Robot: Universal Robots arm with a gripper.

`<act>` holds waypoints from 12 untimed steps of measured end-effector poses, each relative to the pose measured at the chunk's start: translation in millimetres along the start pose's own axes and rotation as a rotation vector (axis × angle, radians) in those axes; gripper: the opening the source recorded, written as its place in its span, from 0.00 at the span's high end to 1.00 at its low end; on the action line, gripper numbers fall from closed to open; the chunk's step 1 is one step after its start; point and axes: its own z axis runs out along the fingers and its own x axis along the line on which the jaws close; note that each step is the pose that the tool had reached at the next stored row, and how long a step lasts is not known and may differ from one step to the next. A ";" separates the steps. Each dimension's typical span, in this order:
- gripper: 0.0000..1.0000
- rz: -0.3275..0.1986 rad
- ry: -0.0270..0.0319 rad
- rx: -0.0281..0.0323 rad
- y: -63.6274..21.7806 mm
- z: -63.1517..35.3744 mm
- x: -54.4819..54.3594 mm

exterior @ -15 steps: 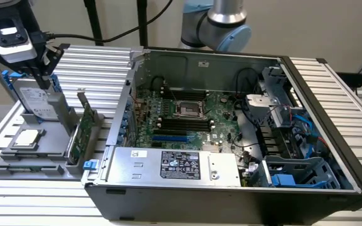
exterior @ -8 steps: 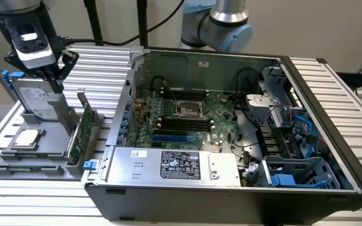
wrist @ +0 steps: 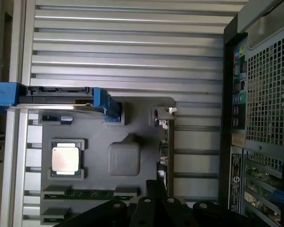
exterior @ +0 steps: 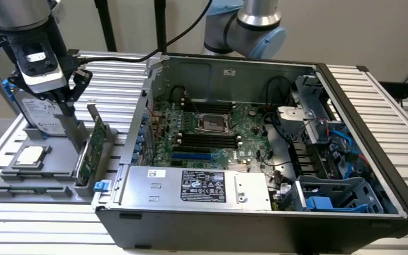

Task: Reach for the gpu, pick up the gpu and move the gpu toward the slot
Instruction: 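Reach for the gpu, then pick up the gpu and move the gpu toward the slot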

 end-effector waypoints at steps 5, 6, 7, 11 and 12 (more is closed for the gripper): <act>0.89 0.000 0.0021 0.0004 -3.0 0.1 -0.7; 0.89 0.000 0.0021 0.0004 -3.0 0.1 -0.7; 0.89 0.000 0.0021 0.0004 -3.0 0.1 -0.7; 0.89 0.000 0.0021 0.0004 -3.1 0.1 -0.7; 0.89 0.000 0.0021 0.0004 -3.1 0.1 -0.7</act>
